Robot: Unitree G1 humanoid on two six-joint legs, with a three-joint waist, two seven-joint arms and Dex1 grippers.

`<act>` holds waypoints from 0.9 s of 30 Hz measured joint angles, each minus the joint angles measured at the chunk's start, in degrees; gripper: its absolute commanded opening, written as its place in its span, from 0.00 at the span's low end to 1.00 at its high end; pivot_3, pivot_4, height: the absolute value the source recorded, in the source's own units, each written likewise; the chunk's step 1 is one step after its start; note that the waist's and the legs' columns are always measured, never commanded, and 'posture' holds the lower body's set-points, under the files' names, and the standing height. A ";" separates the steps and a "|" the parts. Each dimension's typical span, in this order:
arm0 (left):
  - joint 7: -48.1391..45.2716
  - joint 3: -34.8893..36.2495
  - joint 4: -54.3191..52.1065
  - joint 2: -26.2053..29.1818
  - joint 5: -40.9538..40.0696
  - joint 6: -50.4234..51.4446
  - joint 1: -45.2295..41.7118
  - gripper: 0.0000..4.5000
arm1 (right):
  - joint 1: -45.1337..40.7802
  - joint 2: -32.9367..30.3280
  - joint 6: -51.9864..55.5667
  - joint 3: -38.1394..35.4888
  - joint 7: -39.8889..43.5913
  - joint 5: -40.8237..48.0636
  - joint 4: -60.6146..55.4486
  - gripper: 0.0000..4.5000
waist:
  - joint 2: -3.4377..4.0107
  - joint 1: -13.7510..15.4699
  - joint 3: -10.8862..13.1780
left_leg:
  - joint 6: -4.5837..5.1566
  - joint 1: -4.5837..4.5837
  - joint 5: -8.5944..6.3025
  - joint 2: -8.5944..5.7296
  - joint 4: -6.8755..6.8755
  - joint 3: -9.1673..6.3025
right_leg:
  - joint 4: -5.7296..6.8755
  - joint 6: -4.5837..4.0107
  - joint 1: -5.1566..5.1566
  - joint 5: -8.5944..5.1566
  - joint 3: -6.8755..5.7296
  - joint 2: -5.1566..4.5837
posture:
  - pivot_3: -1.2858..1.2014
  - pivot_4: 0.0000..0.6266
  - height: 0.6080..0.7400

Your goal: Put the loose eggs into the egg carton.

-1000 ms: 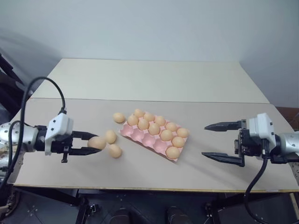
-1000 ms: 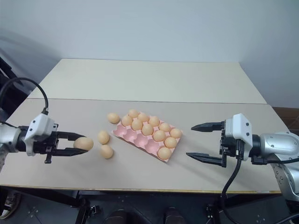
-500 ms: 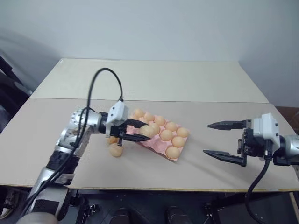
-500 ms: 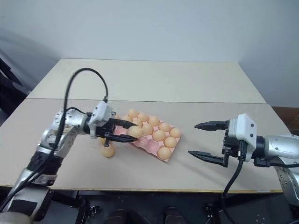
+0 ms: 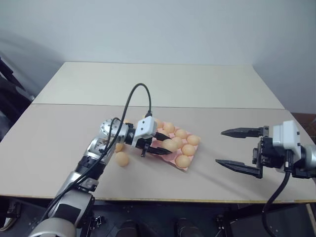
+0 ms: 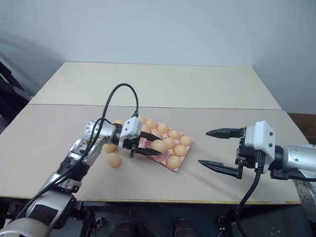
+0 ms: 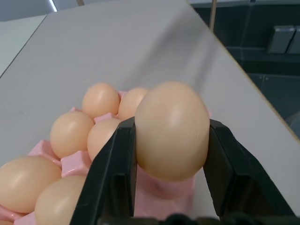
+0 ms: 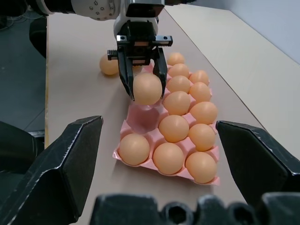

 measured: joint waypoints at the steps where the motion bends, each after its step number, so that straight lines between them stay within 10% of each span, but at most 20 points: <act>1: 0.32 -0.25 0.18 -0.10 0.47 -0.06 0.00 0.72 | 0.00 0.00 0.00 0.00 -0.06 0.00 -0.03 1.00 | 0.00 -0.01 0.00 | 0.00 0.00 0.00 0.00 0.00 0.00 | 0.00 0.00 0.00 0.00 0.00 0.00 | 0.52 0.24 1.00; 5: 1.88 -0.27 0.49 -0.43 1.99 -0.31 0.00 0.99 | 0.20 0.00 0.00 0.00 -0.28 0.00 -0.05 1.00 | 0.00 -0.04 0.00 | 0.00 0.01 0.00 0.00 0.00 0.00 | 0.01 0.00 0.00 0.00 0.00 0.00 | 0.52 0.24 1.00; 16: 1.79 6.84 -4.28 4.46 -3.89 4.10 -0.03 0.99 | -1.95 1.68 3.02 -0.13 -0.73 6.19 0.65 1.00 | 0.01 -0.32 0.00 | 0.00 0.03 0.00 0.01 -0.01 -0.02 | 0.04 0.00 -0.01 0.00 0.00 0.01 | 0.52 0.24 1.00; 27: -8.09 22.42 -4.65 27.61 -12.22 7.53 7.95 0.99 | -6.97 1.41 3.80 1.32 4.90 6.84 5.46 1.00 | 0.02 -0.41 0.00 | 0.00 0.02 0.00 0.05 -0.04 0.01 | 0.02 0.00 -0.06 -0.01 -0.03 0.00 | 0.52 0.24 1.00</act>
